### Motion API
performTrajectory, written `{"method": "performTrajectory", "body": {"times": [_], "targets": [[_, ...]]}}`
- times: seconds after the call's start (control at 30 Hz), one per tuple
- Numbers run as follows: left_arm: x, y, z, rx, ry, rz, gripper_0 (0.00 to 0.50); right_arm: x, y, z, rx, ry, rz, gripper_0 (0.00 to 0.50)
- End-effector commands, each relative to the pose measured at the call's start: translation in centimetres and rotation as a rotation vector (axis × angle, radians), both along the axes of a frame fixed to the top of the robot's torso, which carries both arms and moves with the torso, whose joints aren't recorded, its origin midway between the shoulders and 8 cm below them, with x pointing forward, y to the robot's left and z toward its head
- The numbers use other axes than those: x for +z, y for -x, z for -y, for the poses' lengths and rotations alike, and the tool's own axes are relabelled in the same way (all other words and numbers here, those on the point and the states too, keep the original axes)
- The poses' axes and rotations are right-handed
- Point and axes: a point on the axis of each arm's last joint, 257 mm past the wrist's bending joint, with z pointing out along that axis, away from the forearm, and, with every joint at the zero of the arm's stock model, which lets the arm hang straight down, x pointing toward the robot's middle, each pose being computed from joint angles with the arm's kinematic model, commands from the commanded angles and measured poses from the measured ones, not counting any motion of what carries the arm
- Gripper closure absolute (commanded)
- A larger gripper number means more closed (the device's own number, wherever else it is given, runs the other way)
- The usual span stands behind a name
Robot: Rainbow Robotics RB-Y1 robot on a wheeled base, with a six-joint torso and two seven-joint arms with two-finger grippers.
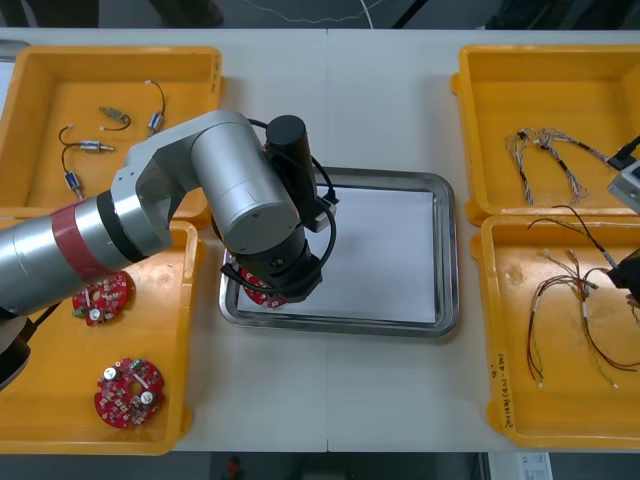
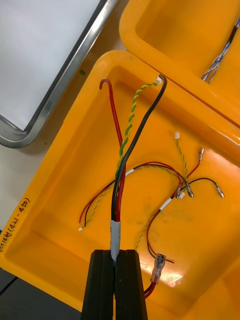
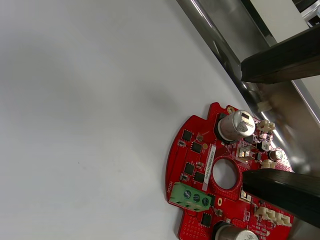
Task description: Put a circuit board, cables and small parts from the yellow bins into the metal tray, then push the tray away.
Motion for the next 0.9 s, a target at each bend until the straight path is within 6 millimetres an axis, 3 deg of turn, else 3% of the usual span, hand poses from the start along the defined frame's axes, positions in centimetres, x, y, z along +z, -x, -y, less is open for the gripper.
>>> {"method": "performTrajectory", "body": {"times": [0.03, 0.4, 0.57, 0.73, 0.9], "targets": [[3.1, -0.2, 2.2, 0.038, 0.057, 0.045, 0.0, 2.6, -0.5, -0.1, 0.067, 0.055, 0.064, 0.5], [8.9, -0.8, -1.6, 0.144, 0.05, 0.038, 0.0, 3.5, -0.9, -3.8, 0.208, 0.057, 0.065, 0.5], [11.9, -1.5, -4.7, 0.236, 0.043, 0.037, 0.0, 3.5, -1.1, -7.0, 0.318, 0.084, 0.058, 0.5], [14.6, -3.0, -5.9, 0.319, 0.127, 0.068, 0.0, 3.1, -1.3, -9.7, 0.413, 0.129, 0.05, 0.5], [16.0, -4.4, -9.2, 0.434, 0.213, 0.106, 0.0, 2.2, -2.0, -13.0, 0.513, 0.163, 0.024, 0.5]]}}
